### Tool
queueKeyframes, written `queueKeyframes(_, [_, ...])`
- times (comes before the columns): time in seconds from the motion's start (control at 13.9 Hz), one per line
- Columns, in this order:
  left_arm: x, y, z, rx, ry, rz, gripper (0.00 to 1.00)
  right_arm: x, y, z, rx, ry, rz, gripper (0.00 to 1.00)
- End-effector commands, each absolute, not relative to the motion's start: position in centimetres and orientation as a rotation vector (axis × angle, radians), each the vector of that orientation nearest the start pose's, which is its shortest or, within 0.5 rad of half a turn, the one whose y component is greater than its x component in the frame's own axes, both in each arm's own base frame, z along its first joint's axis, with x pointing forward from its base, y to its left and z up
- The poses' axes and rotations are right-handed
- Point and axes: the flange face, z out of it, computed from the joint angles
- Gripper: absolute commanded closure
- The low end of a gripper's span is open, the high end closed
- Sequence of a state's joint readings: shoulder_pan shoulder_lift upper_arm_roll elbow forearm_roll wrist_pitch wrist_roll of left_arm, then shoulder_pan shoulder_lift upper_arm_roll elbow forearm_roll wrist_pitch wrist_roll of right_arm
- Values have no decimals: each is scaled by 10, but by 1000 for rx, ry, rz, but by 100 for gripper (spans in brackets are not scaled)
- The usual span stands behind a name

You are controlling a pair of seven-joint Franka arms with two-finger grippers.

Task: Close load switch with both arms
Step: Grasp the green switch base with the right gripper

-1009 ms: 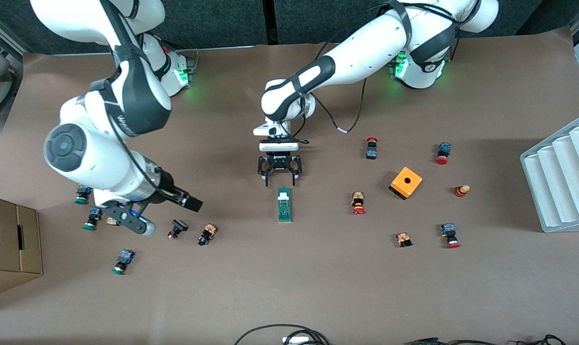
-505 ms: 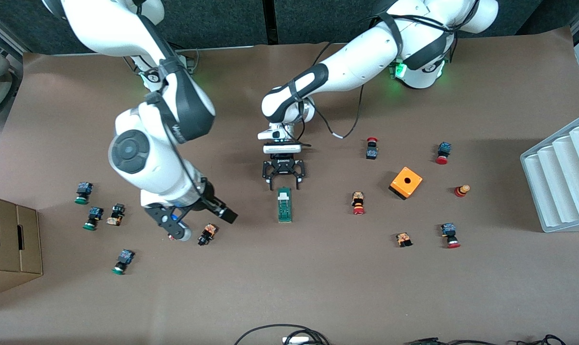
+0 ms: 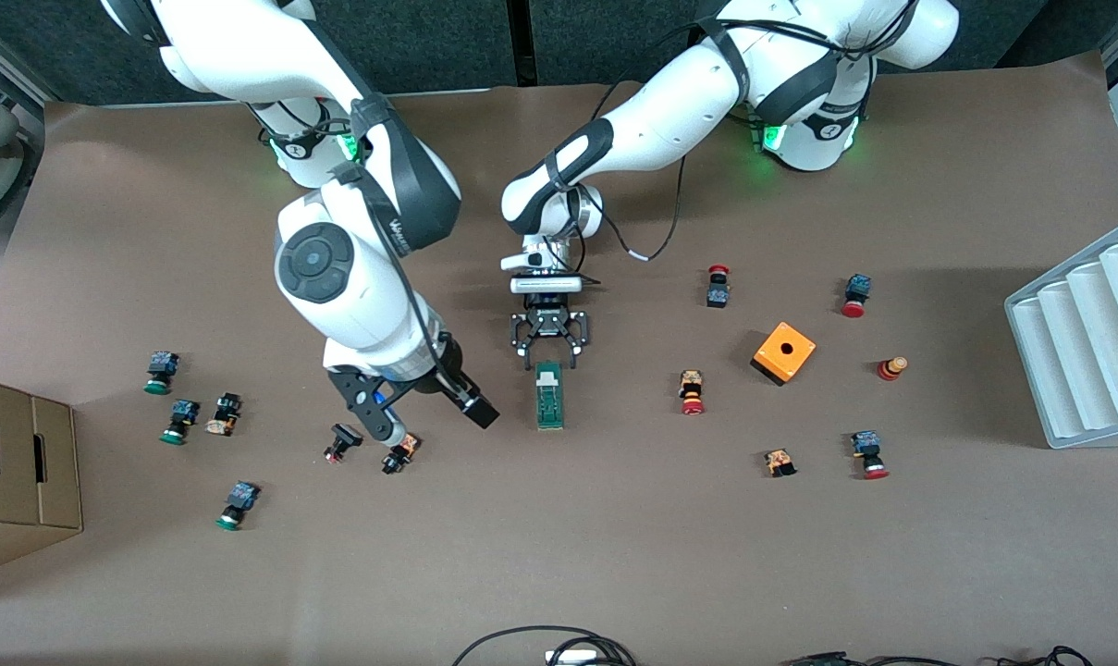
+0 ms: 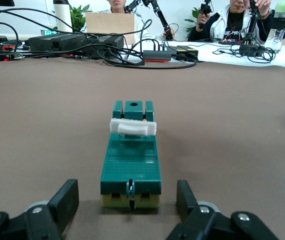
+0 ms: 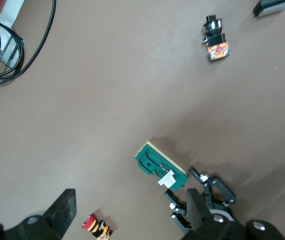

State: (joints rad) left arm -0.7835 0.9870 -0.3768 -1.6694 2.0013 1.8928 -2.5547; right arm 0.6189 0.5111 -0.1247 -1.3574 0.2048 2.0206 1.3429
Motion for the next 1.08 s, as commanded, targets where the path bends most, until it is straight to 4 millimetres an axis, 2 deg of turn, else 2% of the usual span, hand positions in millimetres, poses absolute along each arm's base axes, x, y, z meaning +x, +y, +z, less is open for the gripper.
queueKeyframes(0.0, [344, -563, 60, -2585, -95, -1853, 19, 633, 383, 418, -2535, 1393, -1, 0])
queueKeyframes(0.29, [344, -564, 61, -2585, -93, -1854, 21, 628, 413, 374, -2457, 1517, 0, 0])
queueKeyframes(0.5, [344, -564, 59, -2584, -89, -1850, 21, 629, 418, 353, -2349, 1683, 37, 1])
queueKeyframes(0.79, [343, -563, 57, -2583, -82, -1847, 21, 622, 424, 332, -2263, 1780, 186, 3])
queueKeyframes(1.01, [339, -567, 50, -2585, -40, -1864, 22, 598, 440, 294, -2307, 1817, 219, 7])
